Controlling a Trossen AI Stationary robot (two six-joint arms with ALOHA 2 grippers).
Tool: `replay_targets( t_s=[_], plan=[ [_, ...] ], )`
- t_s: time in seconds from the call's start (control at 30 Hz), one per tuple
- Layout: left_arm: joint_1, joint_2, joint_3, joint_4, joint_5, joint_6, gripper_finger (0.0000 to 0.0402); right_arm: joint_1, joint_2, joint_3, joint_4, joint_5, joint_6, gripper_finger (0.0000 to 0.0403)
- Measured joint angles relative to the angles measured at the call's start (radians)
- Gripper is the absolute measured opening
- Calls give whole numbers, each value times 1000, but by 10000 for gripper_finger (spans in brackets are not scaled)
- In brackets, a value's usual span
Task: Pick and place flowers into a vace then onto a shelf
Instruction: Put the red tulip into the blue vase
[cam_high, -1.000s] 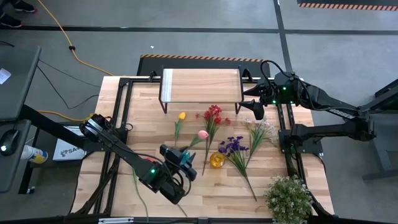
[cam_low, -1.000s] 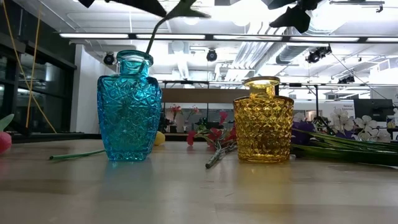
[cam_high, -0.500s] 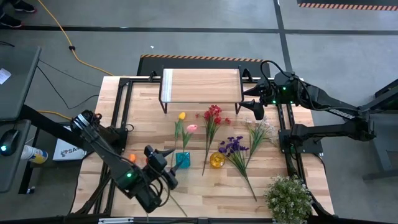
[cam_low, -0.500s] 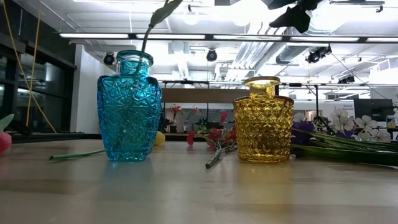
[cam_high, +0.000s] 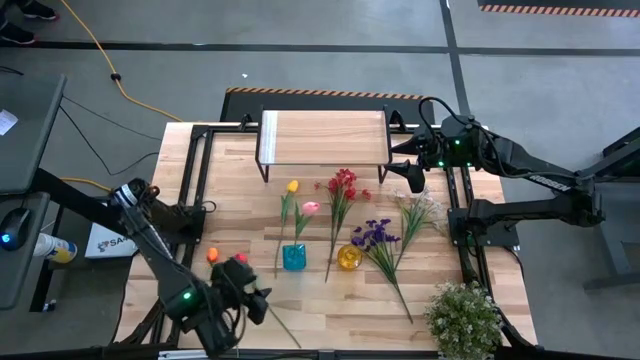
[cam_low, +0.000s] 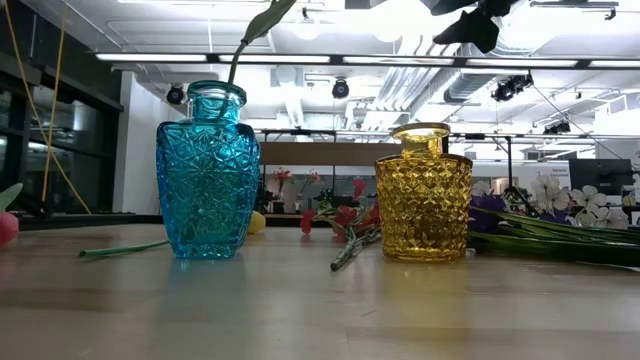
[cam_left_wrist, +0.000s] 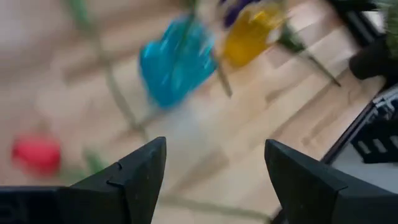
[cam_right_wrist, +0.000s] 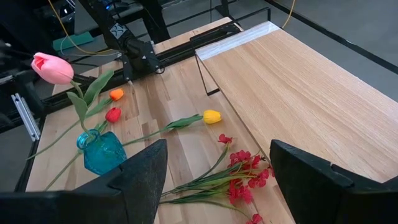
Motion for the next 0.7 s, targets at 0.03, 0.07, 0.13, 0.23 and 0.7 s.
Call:
replay_targets(
  t_s=[0.03,0.07,0.13,0.23,0.7],
  plan=[
    [-12,0,0,-13,20,-76,304,0,0,0,0,0,0,273],
    [-24,0,0,-28,39,-150,304,0,0,0,0,0,0,273],
    [-46,0,0,-57,87,-291,303,0,0,0,0,0,0,273],
    [-70,8,0,-90,193,-460,303,0,0,0,0,-1,0,273],
    [11,134,0,-79,319,-611,303,0,0,0,1,-3,0,273]
  ],
)
